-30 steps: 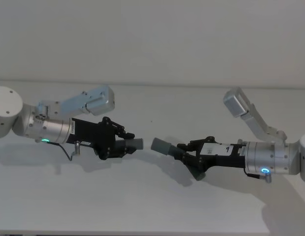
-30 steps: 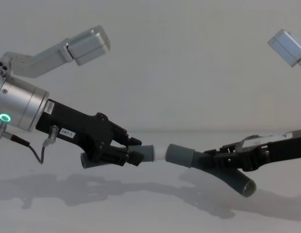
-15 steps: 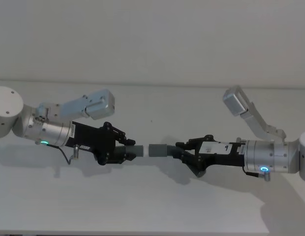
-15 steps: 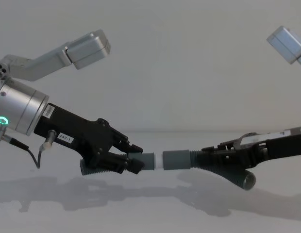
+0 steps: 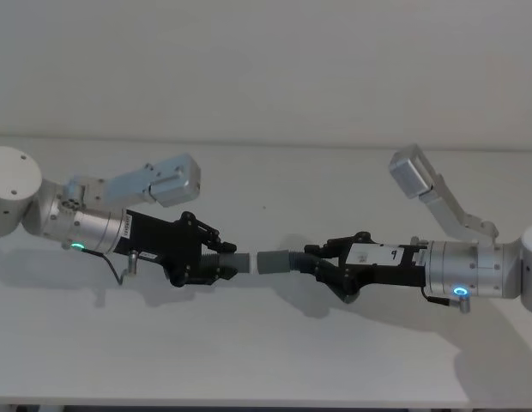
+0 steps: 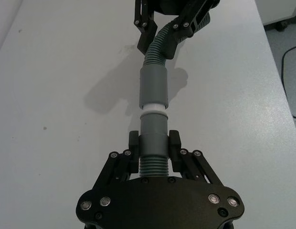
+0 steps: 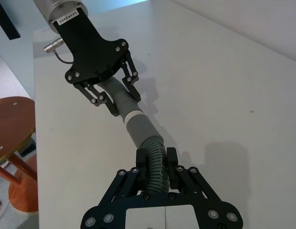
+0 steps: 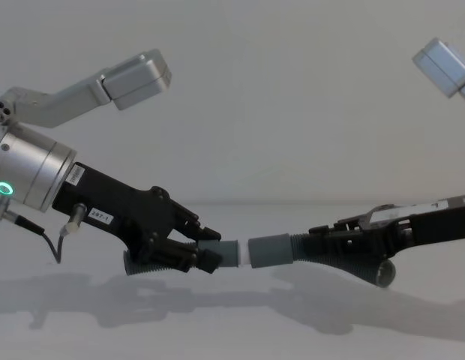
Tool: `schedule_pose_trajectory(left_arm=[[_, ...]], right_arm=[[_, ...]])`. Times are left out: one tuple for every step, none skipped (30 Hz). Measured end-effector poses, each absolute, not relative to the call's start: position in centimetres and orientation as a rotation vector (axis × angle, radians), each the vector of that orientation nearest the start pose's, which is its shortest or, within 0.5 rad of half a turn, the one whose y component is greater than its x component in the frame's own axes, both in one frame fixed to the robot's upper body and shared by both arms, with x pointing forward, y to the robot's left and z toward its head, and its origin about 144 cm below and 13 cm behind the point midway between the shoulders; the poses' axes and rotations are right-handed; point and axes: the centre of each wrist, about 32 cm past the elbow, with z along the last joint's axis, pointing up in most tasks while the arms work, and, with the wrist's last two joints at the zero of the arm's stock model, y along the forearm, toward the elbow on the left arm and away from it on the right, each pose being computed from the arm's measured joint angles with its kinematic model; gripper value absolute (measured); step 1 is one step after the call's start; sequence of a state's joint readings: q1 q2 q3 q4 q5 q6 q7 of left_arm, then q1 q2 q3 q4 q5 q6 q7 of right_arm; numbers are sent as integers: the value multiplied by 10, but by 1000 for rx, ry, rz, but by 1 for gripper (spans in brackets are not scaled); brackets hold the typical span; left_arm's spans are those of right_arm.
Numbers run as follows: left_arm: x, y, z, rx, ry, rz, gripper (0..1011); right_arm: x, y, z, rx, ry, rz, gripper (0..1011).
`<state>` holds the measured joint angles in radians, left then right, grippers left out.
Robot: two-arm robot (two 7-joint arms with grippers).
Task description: Use both hands to pick up one end of the pipe from the table, align the ends, and insert them.
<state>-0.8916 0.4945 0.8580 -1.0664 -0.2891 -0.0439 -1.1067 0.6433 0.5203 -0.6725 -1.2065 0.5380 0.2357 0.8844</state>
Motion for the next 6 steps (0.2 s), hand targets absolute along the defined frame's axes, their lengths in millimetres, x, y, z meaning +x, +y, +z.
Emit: schedule_pose_trajectory(left_arm=[[637,252,1273,550,-267,80,355],[637,252,1273,551,-267,80,355],[637,253,1272,551,-267,79,355],[637,252,1272,551,-267,79,355],[637,252,1272,551,-266,79,355],[637,252,1272,551,-266,78,355]], right_arm=[[592,-268,1221,-325,135,-369,257],[592,-268,1221,-325,135,-368,257],[592,-268,1221,-325,135,-368,257],[592,-268,1221,-324,135,-368,257],[592,-268,1221,-324,135,-367,257],[592,-268,1221,-323,135,-367,257]])
